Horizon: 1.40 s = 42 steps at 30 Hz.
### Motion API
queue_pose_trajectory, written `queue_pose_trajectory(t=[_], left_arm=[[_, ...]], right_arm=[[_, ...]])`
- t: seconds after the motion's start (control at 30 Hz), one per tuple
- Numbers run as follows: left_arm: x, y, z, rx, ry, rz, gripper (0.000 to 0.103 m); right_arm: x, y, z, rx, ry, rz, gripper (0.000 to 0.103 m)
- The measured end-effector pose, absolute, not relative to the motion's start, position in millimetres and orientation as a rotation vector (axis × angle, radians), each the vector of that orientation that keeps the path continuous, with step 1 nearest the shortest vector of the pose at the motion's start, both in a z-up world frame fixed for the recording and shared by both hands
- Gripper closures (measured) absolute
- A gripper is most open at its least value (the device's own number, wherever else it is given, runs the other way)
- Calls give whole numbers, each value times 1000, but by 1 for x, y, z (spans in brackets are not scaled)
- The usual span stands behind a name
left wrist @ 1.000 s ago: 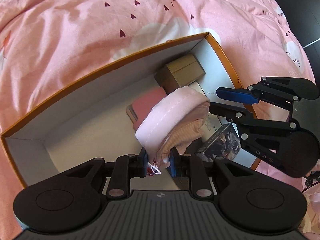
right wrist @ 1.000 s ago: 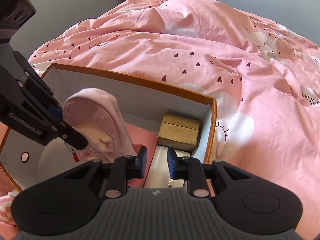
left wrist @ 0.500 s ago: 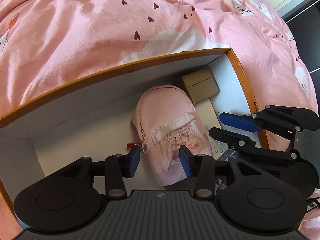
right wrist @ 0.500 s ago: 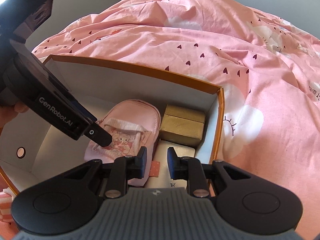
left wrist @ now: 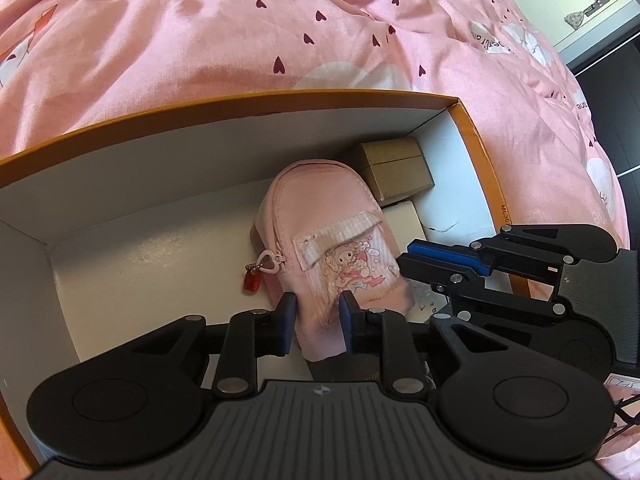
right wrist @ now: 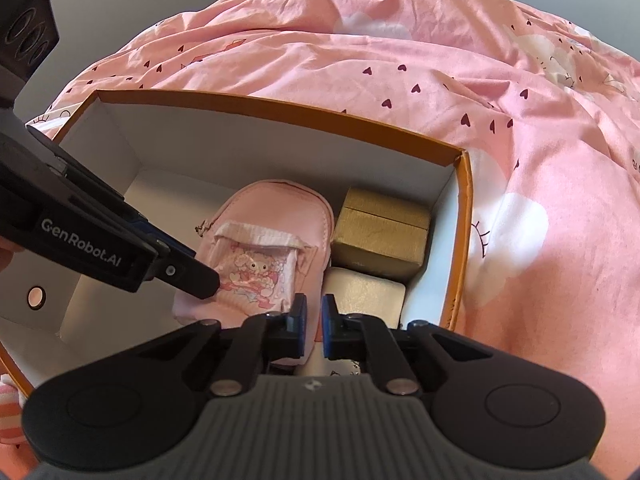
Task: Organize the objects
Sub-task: 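Lower the pink pouch into the shoebox with the left gripper while the right places the card, then open both grippers and withdraw them from the shoebox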
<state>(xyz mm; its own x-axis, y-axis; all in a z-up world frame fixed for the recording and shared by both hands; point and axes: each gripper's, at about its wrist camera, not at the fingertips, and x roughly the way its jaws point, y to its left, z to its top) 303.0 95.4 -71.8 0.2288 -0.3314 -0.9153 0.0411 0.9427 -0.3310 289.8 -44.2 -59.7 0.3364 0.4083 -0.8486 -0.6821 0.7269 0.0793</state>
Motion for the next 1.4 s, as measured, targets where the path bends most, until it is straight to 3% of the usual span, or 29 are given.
queue_pose_trajectory(t=[0.4, 0.57, 0.63, 0.67, 0.8, 0.9, 1.07, 1.4], left_arm=[[215, 57, 0, -70, 992, -109, 76], [162, 34, 8, -87, 952, -107, 76], [144, 28, 5, -59, 950, -86, 76], [136, 26, 3, -41, 952, -75, 76], [98, 17, -11, 35, 975, -80, 76], [70, 12, -29, 54, 982, -101, 76], [49, 8, -50, 78, 1021, -72, 76], [37, 24, -31, 36, 994, -103, 76]], right_arm=[[236, -75, -9, -186, 879, 737, 92], [186, -93, 1, -130, 803, 733, 90], [163, -99, 1, -135, 770, 719, 73], [153, -102, 0, -133, 759, 712, 69], [120, -114, -8, -86, 774, 715, 66], [103, -118, -19, -76, 792, 679, 53], [89, -113, -41, -56, 897, 685, 53], [77, -102, -46, -116, 938, 732, 53]])
